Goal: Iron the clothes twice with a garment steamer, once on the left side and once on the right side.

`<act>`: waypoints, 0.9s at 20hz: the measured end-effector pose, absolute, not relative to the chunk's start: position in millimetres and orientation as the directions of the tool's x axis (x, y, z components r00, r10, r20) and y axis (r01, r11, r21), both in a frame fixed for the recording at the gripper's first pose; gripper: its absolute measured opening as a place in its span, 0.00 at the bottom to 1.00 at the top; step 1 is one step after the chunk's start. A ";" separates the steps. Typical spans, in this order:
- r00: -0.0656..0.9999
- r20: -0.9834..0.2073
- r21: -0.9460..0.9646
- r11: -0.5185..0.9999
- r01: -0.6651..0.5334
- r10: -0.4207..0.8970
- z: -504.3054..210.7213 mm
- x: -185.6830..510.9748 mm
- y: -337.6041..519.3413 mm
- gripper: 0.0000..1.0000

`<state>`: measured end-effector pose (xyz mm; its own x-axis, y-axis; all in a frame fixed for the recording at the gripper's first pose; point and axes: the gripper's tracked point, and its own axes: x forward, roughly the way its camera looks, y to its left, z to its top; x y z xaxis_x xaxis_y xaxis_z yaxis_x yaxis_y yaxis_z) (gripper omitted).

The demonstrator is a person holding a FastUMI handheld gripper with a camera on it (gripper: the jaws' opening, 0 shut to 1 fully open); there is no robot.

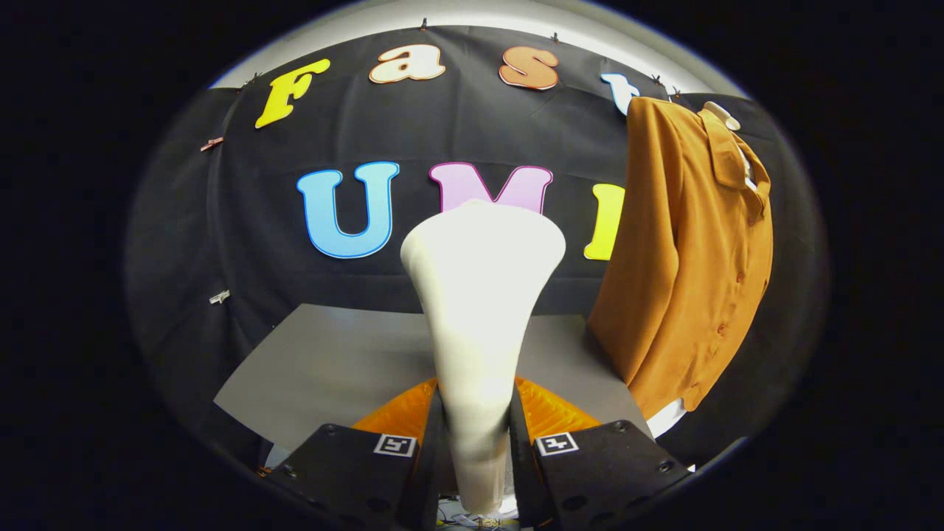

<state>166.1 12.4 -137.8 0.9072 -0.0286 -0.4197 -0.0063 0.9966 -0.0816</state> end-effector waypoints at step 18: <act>0.935 -0.298 -0.076 0.981 0.176 -0.191 -90.1 35.5 -5.8 0.44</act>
